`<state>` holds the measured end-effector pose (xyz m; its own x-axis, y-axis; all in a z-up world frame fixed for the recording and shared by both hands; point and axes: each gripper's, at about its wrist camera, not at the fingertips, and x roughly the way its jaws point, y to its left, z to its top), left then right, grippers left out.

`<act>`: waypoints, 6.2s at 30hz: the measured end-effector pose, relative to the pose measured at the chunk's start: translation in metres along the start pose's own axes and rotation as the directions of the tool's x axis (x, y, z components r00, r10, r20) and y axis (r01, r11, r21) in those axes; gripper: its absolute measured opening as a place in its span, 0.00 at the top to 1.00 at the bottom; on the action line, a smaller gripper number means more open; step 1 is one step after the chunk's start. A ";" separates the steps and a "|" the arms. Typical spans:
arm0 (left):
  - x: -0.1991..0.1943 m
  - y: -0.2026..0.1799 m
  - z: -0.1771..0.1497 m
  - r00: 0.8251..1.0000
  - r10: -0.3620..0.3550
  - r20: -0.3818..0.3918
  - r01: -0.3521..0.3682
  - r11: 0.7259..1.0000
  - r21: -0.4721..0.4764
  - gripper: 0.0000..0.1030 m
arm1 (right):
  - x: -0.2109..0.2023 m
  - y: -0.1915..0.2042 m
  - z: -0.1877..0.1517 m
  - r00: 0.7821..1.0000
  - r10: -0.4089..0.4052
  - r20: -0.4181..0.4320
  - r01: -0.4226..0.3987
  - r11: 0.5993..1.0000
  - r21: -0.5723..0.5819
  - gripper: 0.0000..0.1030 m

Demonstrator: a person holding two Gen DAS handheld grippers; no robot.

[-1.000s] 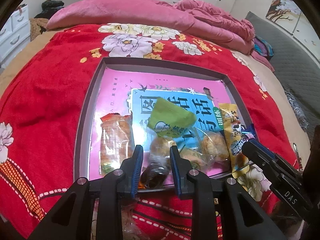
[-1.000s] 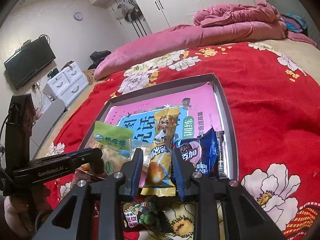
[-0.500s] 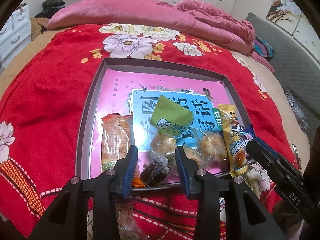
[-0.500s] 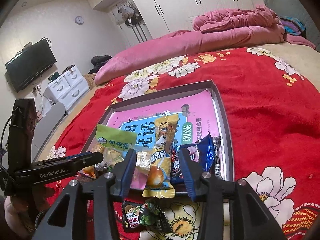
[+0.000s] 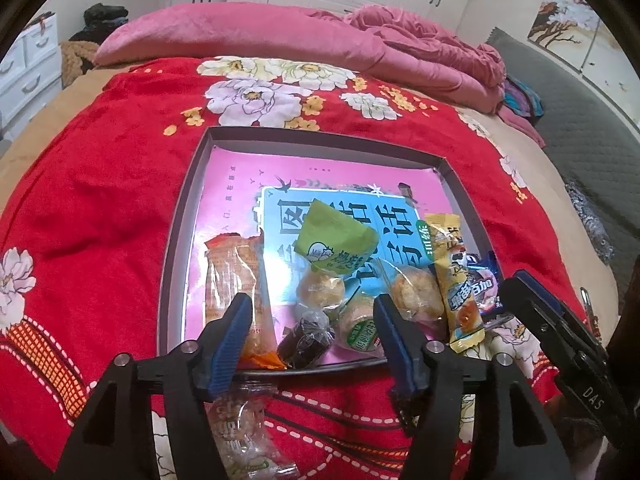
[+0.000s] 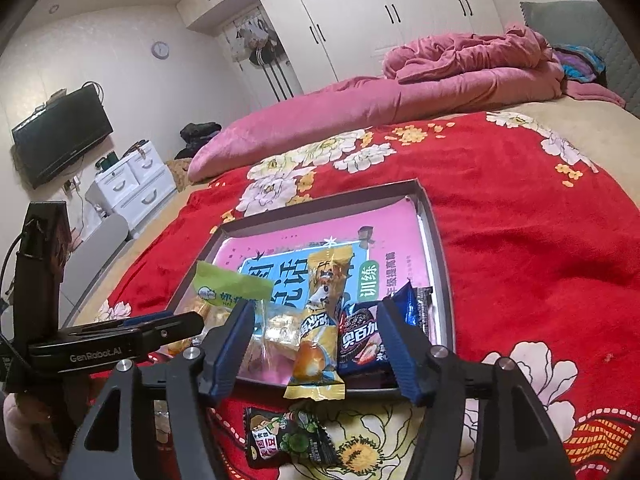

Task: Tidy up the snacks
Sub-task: 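Open the left tool to release the dark candy while the right tool releases the yellow bar, then move both open tools back toward the remaining snacks on the bedspread, then grasp the clear candy bag with the left tool while the right tool grasps the green pea snack bag, then carry the clear candy bag into the tray with the left tool while the right tool lowers the green bag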

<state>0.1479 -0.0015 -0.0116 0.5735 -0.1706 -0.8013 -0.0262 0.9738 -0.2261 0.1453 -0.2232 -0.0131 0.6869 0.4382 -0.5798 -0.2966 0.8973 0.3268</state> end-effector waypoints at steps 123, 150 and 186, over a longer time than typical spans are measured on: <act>0.007 0.040 -0.071 0.992 0.050 -0.113 -0.059 0.996 -0.071 0.27 | 0.034 0.050 -0.074 0.949 -0.117 -0.293 0.032 0.960 -0.279 0.55; -0.038 0.046 -0.046 1.000 0.003 0.026 0.000 0.996 -0.089 0.63 | -0.029 0.050 -0.033 0.998 0.034 -0.060 -0.045 0.980 -0.196 0.58; 0.014 0.027 -0.004 1.000 0.025 0.006 -0.025 0.996 -0.083 0.63 | 0.028 0.007 -0.004 0.995 -0.055 -0.084 0.043 0.990 -0.134 0.58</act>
<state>0.1517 0.0222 -0.0308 0.5774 -0.1449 -0.8035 -0.1079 0.9619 -0.2511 0.1597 -0.2041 -0.0300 0.6441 0.3912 -0.6573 -0.3532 0.9143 0.1982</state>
